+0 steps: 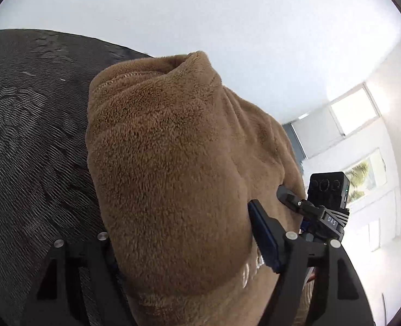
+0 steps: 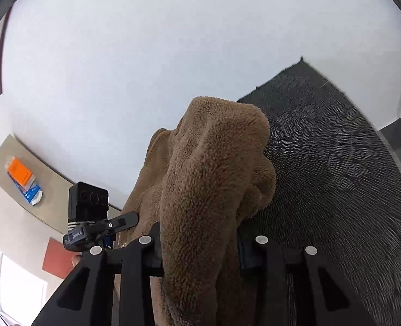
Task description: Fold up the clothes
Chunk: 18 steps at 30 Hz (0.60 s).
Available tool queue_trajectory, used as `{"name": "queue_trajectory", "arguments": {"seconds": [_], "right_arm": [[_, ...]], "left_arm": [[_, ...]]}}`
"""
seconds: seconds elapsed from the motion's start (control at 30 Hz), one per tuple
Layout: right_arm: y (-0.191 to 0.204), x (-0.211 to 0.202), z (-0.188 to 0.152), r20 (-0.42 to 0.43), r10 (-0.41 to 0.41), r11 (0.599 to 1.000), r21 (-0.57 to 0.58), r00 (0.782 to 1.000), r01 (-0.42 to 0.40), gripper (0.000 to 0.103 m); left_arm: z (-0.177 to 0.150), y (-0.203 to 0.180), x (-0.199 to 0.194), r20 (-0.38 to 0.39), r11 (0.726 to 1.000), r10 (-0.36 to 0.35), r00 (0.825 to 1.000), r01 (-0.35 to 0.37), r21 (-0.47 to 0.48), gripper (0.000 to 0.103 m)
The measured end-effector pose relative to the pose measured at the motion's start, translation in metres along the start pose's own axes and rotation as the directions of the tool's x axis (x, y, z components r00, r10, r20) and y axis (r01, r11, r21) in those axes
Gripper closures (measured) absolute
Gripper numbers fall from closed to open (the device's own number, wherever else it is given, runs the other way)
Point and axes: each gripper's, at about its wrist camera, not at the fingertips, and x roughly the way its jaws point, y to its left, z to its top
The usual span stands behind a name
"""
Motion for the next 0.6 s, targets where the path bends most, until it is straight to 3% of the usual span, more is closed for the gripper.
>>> {"name": "queue_trajectory", "arguments": {"seconds": [0.17,0.37,0.5,0.6], "right_arm": [[0.027,-0.059,-0.027,0.067,-0.032,0.999,-0.014,0.997,0.033,0.066],[0.056,-0.109,-0.060,0.124,-0.094,0.995,-0.005,0.988,0.096,0.066],[0.044,-0.152,-0.090,0.141,-0.134,0.991,0.031,0.981,0.131,0.066],[0.037,-0.162,-0.108,0.151,-0.170,0.985,0.052,0.974,0.164,0.066]], "left_arm": [[-0.025,-0.052,-0.003,-0.046,0.997,-0.056,0.997,0.058,0.048,0.024],[-0.079,-0.109,-0.010,-0.097,0.987,-0.100,0.990,0.111,0.116,0.024],[-0.120,-0.130,-0.011,-0.135,0.982,-0.106,0.985,0.125,0.142,0.024],[-0.142,-0.141,-0.004,-0.160,0.978,-0.098,0.982,0.125,0.165,0.024]]}}
